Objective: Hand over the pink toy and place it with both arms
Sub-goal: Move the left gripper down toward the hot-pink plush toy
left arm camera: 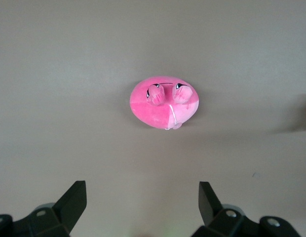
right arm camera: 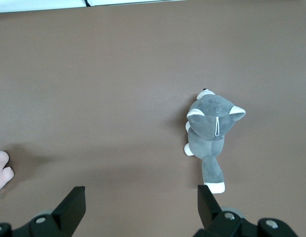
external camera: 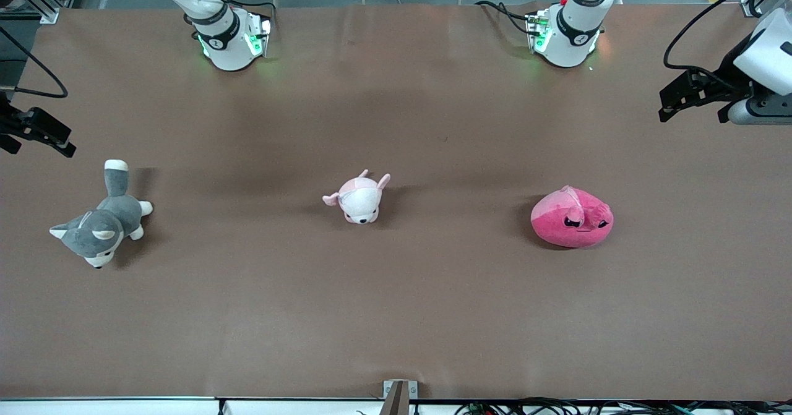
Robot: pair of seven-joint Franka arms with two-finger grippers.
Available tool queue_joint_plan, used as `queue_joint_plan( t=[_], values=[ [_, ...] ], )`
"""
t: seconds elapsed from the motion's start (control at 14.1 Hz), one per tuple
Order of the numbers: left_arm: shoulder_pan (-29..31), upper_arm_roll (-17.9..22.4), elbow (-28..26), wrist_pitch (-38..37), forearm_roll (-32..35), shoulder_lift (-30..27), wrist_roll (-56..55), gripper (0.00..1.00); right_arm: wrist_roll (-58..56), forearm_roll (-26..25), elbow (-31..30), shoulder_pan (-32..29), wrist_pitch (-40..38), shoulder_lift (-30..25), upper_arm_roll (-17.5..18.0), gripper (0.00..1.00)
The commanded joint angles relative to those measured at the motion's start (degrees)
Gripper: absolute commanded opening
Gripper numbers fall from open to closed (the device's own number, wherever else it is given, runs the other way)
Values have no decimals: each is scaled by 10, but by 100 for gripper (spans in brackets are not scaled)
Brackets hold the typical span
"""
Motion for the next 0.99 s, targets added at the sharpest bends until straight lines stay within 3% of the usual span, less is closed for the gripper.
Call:
queue_joint_plan(
  t=[0.0,0.36,0.57,0.92],
  values=[
    [5,0,10,-10,-2,4,4,100,-2,-9,-8,4,3,-8,-2,100],
    [6,3,20,-2,-3,48,17,100,-2,-9,-8,2,3,-8,-2,100],
    [14,3,6,45,-2,80,14,100,-2,-9,-8,1,3,-7,-2,100],
    [16,3,-97,199,-5,94,4,100,3,-11,-8,2,-24,6,-2,100]
  ],
)
